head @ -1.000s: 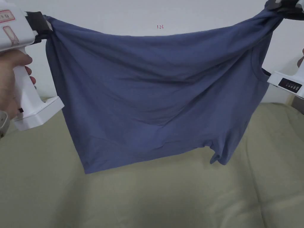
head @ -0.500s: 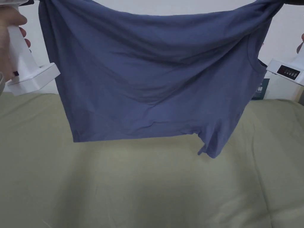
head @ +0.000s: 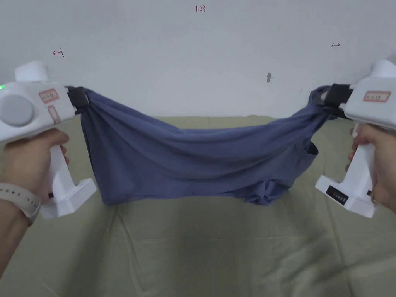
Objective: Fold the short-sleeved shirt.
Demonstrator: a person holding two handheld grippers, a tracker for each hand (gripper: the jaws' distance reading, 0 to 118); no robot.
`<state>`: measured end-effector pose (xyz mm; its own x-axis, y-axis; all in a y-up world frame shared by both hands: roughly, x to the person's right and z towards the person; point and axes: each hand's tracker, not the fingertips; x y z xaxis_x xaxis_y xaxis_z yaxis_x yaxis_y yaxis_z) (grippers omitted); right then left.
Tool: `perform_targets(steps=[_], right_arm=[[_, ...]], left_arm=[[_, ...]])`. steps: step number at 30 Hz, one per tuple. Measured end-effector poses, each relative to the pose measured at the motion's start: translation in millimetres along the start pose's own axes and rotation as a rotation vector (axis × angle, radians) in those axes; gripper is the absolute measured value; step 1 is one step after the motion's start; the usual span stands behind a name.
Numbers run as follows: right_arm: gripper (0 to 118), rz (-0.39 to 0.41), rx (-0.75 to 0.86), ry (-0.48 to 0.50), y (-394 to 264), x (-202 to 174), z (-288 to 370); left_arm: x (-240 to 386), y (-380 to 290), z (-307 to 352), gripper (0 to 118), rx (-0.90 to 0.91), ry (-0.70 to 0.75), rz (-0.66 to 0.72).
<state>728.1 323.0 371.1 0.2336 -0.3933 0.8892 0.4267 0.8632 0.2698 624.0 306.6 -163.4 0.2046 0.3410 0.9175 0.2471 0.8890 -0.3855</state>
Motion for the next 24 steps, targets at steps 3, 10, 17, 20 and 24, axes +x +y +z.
perform_targets(steps=[3,10,17,20,24], right_arm=[[13,0.004,-0.007,0.003,-12.2,8.4,22.8],[13,0.012,-0.070,0.018,-63.6,21.9,115.3],[13,0.010,-0.246,-0.002,-167.6,43.0,205.4],[13,0.056,-0.368,-0.053,-216.6,58.2,223.4],[13,0.131,-0.544,-0.141,-286.7,79.4,224.0]], left_arm=[[-7.6,-18.2,23.7,11,-0.018,-0.010,-0.016],[-32.0,-70.4,120.4,11,-0.087,-0.018,-0.043],[-63.8,-163.9,221.1,11,-0.251,0.037,-0.078],[-78.1,-206.9,242.6,11,-0.379,0.047,-0.066],[-85.4,-265.9,243.3,11,-0.582,0.091,-0.153]])
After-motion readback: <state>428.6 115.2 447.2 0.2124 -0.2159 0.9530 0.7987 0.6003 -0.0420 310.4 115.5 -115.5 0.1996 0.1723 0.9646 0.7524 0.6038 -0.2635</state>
